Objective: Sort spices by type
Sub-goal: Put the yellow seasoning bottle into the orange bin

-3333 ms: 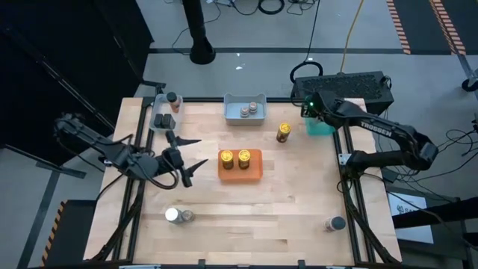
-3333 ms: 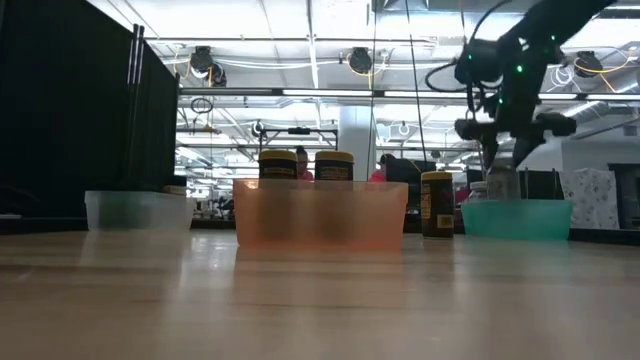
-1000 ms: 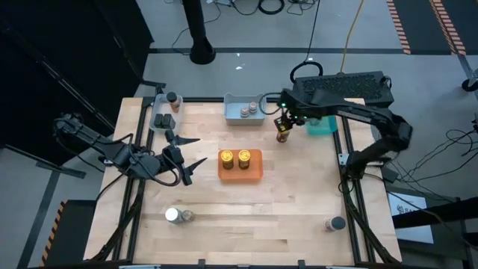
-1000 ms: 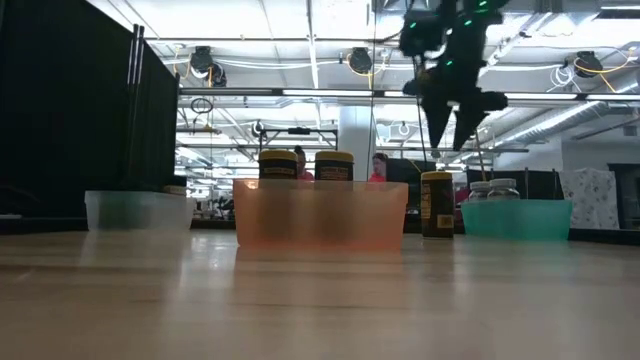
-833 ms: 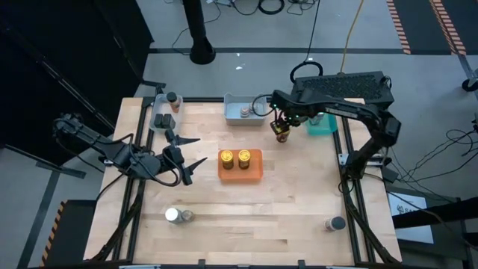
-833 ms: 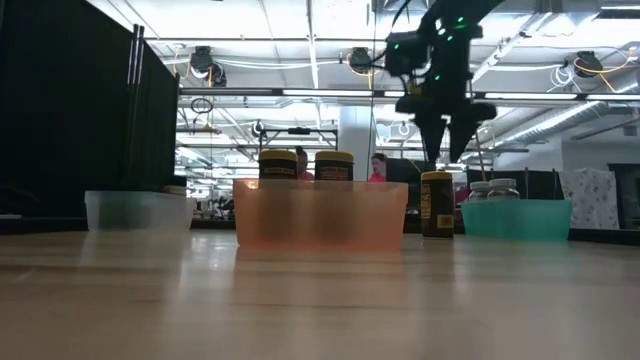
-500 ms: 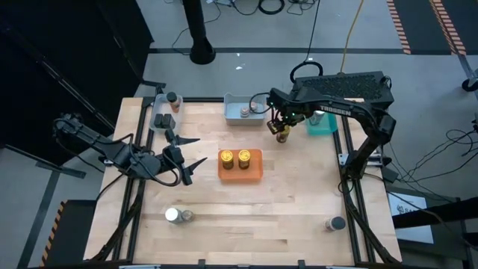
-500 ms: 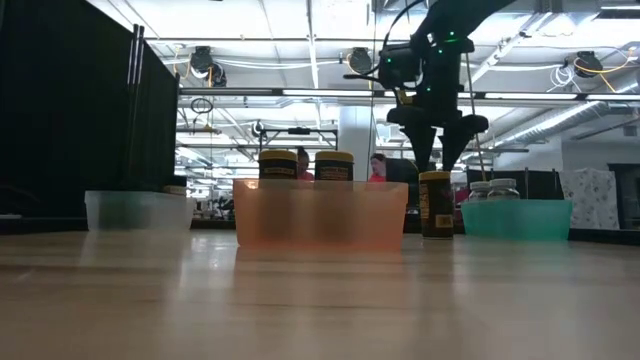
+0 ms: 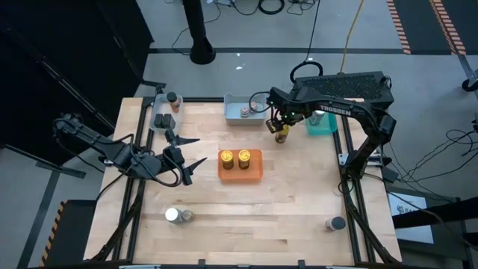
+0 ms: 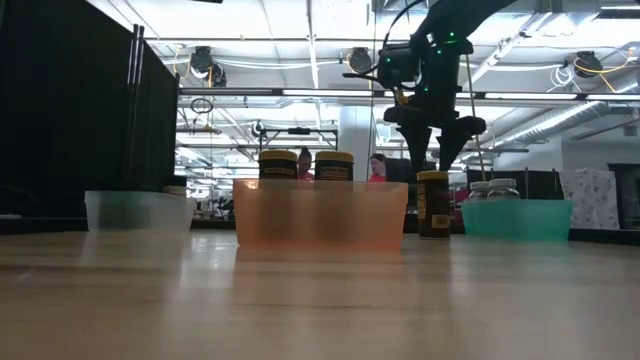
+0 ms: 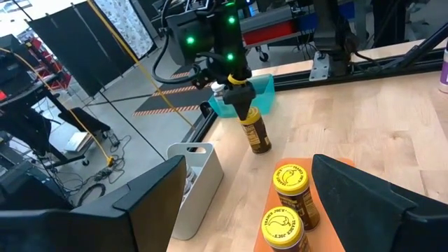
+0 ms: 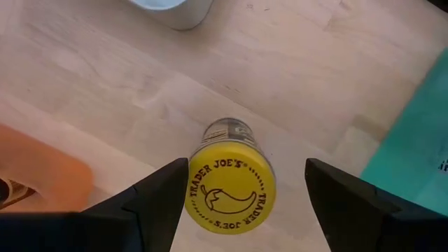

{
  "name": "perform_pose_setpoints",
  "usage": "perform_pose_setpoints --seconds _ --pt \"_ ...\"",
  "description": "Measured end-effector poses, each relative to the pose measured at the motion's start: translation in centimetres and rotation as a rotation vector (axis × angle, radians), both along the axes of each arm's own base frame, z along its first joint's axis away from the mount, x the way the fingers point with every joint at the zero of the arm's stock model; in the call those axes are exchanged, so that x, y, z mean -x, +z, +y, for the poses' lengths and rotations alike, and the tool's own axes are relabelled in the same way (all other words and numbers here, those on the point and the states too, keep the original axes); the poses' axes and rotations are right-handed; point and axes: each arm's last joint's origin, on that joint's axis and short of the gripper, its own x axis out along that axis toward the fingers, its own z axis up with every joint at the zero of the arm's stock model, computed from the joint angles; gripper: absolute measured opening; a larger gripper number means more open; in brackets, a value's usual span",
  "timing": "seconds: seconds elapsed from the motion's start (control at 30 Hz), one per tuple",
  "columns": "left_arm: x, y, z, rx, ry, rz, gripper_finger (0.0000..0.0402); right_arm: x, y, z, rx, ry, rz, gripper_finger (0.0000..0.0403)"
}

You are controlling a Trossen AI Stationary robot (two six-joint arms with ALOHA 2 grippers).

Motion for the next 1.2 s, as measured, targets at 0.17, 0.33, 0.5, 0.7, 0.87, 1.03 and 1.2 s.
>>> perform_pose_setpoints --seconds 0.17,0.33,0.5,0.7,0.87,1.03,1.2 --pt "0.0 0.0 0.0 0.000 0.000 0.000 0.0315 0.0 0.0 -0.1 -0.005 -0.027 -0.005 0.0272" --pt "0.0 0.0 0.0 0.000 0.000 0.000 0.0315 -0.2 0.0 0.4 -0.014 -0.039 -0.013 0.0272" --pt "0.0 0.0 0.0 0.000 0.000 0.000 0.0315 -0.5 0.0 1.0 -0.018 -0.042 -0.016 0.0272" --pt "0.0 0.0 0.0 0.000 0.000 0.000 0.0315 -1.0 -1.0 1.1 -0.027 -0.052 0.021 0.0272" --pt "0.0 0.0 0.0 0.000 0.000 -0.001 0.0315 -1.7 -2.9 0.8 -0.056 -0.055 0.079 0.0271" --pt "0.0 0.0 0.0 0.000 0.000 -0.001 0.0315 -1.8 -3.3 0.7 -0.045 -0.063 0.096 0.0242" --pt "0.0 0.0 0.0 0.000 0.000 0.000 0.0315 -1.8 -3.2 0.7 -0.045 -0.079 0.090 0.0197"
